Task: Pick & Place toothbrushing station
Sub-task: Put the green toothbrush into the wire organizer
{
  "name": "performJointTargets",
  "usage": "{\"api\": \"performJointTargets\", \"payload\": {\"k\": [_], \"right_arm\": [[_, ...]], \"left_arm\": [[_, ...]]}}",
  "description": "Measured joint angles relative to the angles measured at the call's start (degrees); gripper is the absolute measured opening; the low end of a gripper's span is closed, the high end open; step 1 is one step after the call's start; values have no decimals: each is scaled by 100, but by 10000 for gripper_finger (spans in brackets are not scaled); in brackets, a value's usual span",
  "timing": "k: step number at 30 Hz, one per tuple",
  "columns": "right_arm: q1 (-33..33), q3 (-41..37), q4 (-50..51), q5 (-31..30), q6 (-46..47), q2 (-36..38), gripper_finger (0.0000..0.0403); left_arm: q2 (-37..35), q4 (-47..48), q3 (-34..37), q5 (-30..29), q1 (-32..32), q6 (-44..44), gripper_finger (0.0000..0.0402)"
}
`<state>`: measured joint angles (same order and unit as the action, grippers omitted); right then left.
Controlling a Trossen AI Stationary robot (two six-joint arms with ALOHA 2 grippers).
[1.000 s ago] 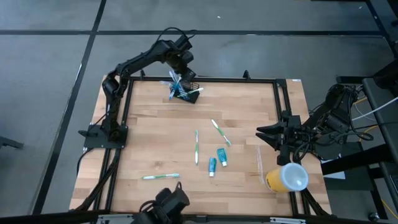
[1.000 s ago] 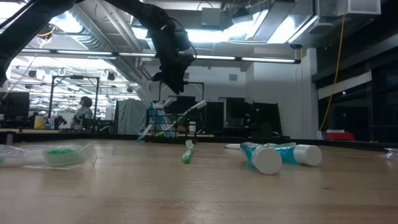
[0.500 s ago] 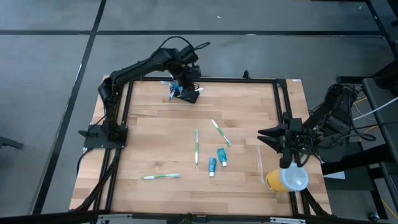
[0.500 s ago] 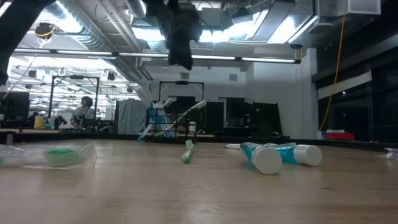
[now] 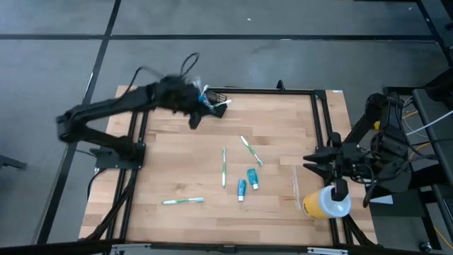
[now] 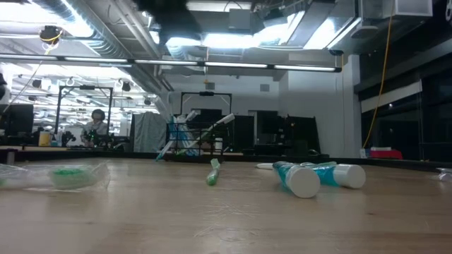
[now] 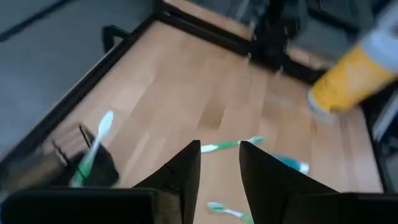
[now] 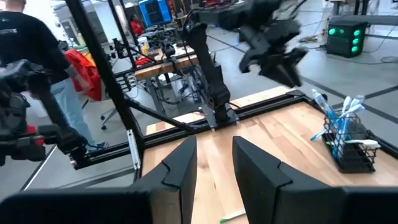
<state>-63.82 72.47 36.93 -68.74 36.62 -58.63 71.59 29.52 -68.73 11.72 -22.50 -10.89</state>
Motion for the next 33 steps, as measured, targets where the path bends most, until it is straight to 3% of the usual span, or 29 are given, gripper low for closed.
{"api": "performJointTargets", "payload": {"k": [4,8,12,15,18,24,29,33], "right_arm": [[-73,1,67,112,3,70,104],[-91,1,131,185,69,178,104],[-29,2,678,443,696,235,104],[100,0,1288,848,1309,233,104],[263,0,1532,1072,1510,235,104],[390,0,1504,1250,1515,236,104],[291,0,1404,1313,1802,188,104],[171,2,1155,1304,1827,77,104]], "left_arm": [[-923,-409,1478,-1146,860,-1596,102],[-1288,-758,2514,-2037,2050,-3482,102],[-1066,-1305,2951,-3076,3306,-4586,102],[-565,-1640,2979,-3738,3742,-5225,102],[165,-2271,2979,-3689,3711,-5712,102],[1932,-3567,2465,-2566,3041,-6163,102],[2700,-2542,1493,-2160,2651,-5695,102],[2872,-1200,983,-2368,2524,-5293,102]]}}
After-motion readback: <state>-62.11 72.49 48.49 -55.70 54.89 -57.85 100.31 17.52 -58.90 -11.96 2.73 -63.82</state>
